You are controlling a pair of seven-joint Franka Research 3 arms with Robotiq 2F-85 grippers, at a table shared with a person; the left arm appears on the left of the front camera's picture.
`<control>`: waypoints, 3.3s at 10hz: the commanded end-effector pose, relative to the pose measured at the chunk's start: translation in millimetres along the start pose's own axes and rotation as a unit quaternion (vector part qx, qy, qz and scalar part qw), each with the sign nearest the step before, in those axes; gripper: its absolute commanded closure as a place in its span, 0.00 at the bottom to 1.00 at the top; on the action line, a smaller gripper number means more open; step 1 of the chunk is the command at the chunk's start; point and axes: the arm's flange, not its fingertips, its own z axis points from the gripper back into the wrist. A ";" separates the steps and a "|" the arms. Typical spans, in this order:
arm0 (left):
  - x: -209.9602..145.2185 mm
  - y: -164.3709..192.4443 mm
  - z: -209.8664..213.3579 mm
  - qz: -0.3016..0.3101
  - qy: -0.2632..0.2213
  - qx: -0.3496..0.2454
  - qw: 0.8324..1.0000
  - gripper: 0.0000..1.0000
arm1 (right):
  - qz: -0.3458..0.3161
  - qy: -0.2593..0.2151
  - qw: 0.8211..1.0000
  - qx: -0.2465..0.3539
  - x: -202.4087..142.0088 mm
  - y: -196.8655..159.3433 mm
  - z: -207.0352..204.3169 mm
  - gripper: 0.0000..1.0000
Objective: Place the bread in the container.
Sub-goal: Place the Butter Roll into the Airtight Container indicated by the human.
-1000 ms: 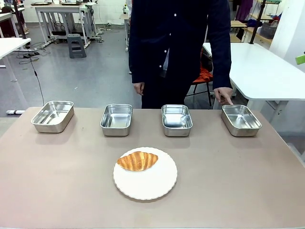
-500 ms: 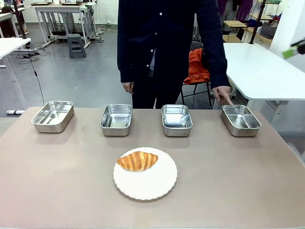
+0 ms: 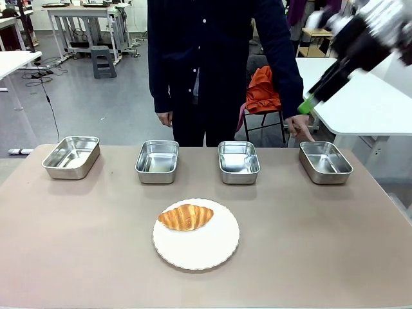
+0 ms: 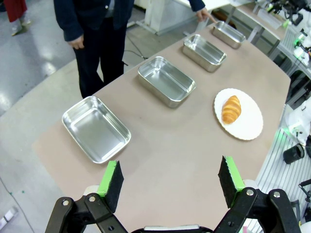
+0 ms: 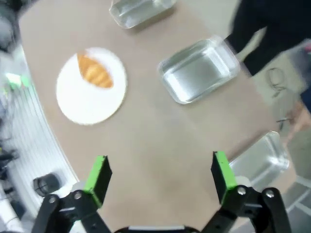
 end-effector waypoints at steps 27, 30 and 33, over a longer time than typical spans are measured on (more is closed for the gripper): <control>-1.1 -0.2 1.9 -0.007 -0.002 -0.002 1.000 0.00 | 0.256 0.191 0.947 0.045 123.3 136.7 -313.3 0.00; -1.1 -0.2 1.9 -0.007 -0.002 -0.002 1.000 0.00 | 0.252 0.183 0.948 0.062 116.6 139.4 -327.7 0.00; -1.1 -0.2 1.9 -0.007 -0.002 -0.002 1.000 0.00 | 0.249 0.187 0.948 0.068 111.5 140.4 -339.8 0.00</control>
